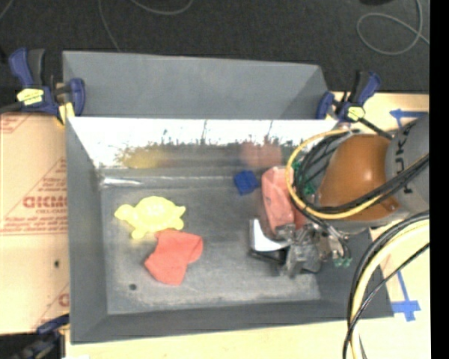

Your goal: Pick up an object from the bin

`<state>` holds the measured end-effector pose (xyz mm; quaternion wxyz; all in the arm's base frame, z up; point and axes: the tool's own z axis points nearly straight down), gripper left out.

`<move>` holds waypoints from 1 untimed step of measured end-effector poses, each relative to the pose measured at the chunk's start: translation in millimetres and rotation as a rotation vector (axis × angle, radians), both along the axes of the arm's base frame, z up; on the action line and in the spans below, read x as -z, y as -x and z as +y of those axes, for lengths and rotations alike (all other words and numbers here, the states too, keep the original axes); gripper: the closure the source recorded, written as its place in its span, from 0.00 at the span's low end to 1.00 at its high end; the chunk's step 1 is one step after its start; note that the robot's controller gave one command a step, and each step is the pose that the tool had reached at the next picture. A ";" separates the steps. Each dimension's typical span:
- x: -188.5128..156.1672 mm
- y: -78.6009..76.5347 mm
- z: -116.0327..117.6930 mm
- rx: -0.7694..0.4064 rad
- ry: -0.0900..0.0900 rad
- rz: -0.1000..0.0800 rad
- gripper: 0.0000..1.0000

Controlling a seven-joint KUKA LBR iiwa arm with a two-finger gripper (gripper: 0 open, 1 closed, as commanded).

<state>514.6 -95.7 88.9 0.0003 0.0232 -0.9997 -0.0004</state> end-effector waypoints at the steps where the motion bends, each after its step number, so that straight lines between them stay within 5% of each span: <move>1: -121.8 10.6 -17.8 -0.032 0.000 0.003 1.00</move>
Offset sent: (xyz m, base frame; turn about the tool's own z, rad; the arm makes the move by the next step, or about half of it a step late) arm 0.0000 0.0000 0.0000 0.0000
